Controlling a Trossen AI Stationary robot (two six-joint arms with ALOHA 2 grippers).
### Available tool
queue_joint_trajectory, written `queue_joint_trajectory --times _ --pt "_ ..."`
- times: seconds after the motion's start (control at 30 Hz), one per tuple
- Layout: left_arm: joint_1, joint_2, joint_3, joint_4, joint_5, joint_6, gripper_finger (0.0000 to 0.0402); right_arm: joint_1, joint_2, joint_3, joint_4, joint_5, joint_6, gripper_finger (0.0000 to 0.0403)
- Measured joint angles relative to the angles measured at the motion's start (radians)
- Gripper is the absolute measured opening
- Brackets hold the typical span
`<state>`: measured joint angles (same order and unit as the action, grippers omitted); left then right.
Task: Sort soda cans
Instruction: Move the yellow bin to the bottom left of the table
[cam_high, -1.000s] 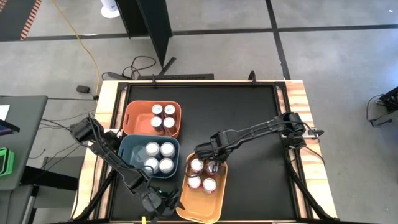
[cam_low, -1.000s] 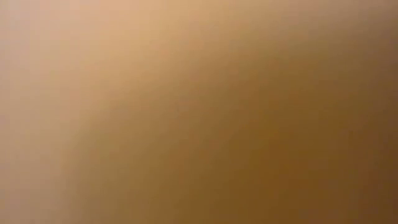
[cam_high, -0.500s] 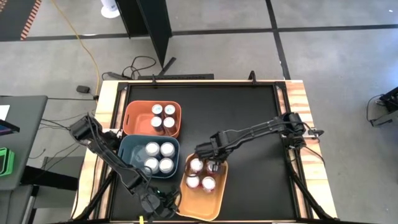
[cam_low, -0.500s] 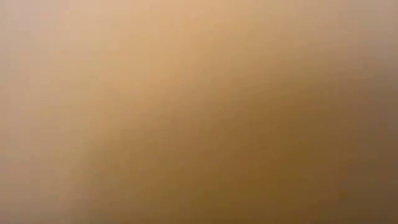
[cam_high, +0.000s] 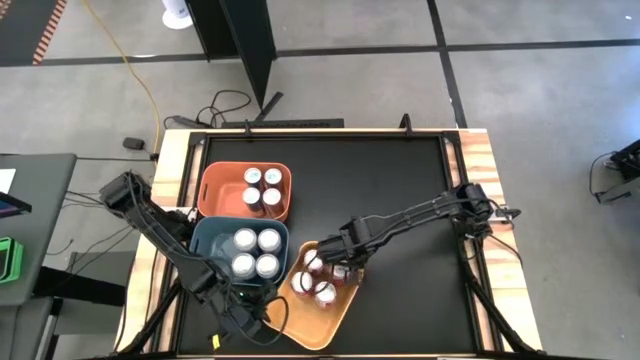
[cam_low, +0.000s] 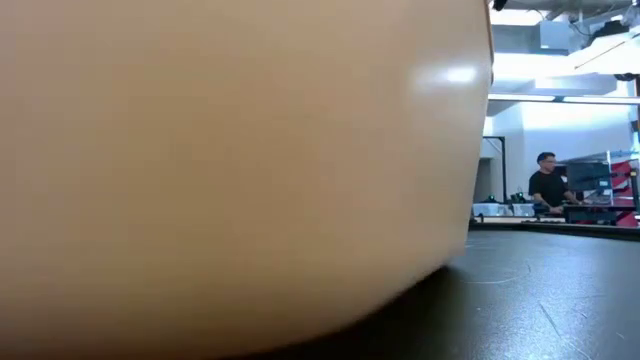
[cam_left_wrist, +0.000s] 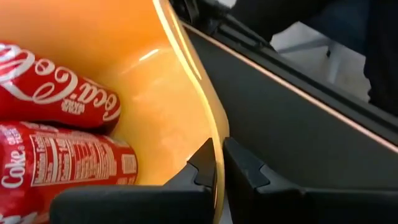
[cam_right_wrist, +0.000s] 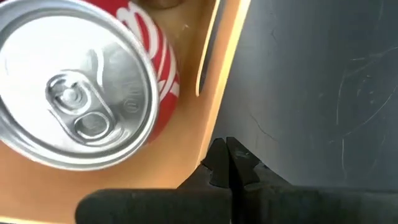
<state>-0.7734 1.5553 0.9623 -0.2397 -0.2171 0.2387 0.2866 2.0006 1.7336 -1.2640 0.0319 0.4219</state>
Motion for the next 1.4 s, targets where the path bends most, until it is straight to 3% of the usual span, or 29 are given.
queue_joint_trajectory --times 0.43,0.77,0.9,1.13,1.4 --pt "0.0 -0.04 -0.002 -0.051 0.008 -0.088 0.002 0.045 0.0 0.0 0.035 0.0 0.049 0.0" --pt "0.001 -0.044 0.0 -0.071 -0.016 -0.2 0.014 0.057 0.0 0.0 0.049 -0.013 0.092 0.0" --pt "-0.006 -0.044 0.0 -0.12 -0.021 -0.247 0.017 0.07 0.0 0.0 0.053 -0.013 0.107 0.0" --pt "-0.034 -0.06 0.0 -0.15 -0.019 -0.284 0.0171 0.096 0.0 0.0 0.061 -0.013 0.147 0.0" --pt "-0.075 -0.177 0.0 -0.169 -0.012 -0.337 0.017 0.13 0.0 0.0 0.116 -0.014 0.123 0.0"
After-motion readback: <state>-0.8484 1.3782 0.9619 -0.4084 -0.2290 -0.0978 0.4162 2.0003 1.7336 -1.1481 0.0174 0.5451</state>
